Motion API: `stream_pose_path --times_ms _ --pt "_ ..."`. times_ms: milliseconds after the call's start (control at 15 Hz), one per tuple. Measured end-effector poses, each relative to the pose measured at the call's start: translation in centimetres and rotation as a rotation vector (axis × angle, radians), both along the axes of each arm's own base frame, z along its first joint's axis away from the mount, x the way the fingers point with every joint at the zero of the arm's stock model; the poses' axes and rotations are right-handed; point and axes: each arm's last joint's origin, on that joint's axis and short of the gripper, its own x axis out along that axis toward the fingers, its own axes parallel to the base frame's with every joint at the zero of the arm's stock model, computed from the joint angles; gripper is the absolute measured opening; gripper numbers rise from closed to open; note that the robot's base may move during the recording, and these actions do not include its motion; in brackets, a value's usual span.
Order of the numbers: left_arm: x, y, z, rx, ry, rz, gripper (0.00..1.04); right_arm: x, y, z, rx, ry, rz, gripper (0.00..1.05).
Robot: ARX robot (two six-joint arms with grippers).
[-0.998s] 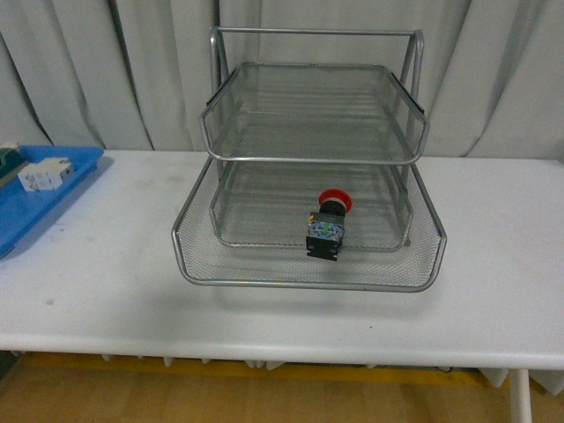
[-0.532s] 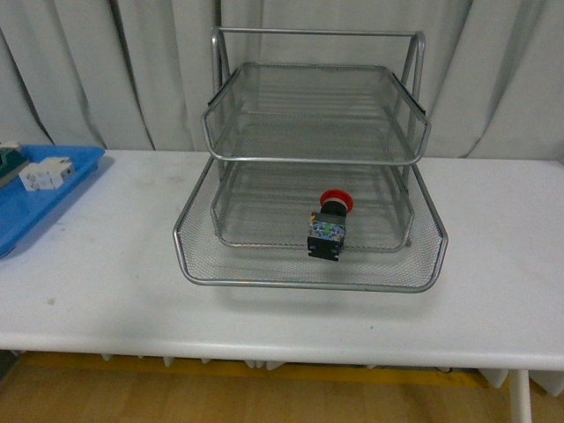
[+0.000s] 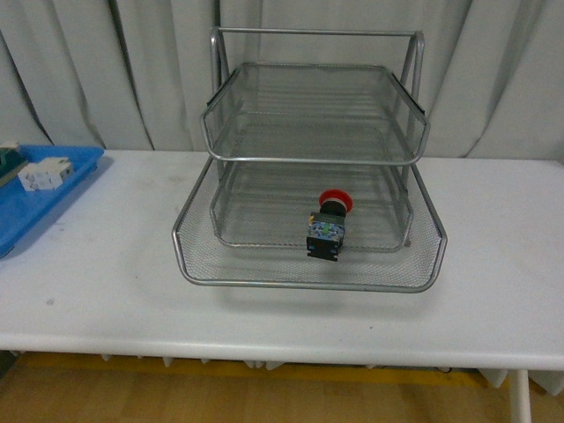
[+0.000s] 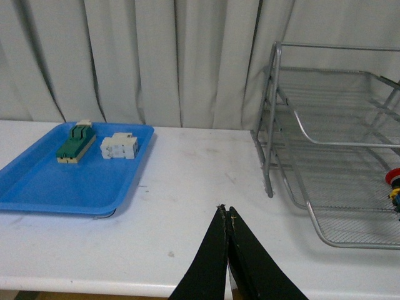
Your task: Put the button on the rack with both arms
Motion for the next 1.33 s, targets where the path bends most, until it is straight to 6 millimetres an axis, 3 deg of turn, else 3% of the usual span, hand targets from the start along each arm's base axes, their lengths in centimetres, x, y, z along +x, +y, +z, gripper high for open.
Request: stream_pose_path --times_ms 1197,1264,1330 --pt "-3.1 0.0 -0.1 0.0 -0.003 0.0 0.02 0.0 0.0 0.0 0.0 0.0 0.0 0.98" --pt "-3.1 0.0 -0.1 -0.001 -0.002 0.0 0.07 0.0 0.0 0.0 0.0 0.0 0.0 0.98" --pt "-3.1 0.0 -0.1 0.0 -0.003 0.0 0.21 0.0 0.0 0.0 0.0 0.0 0.0 0.98"
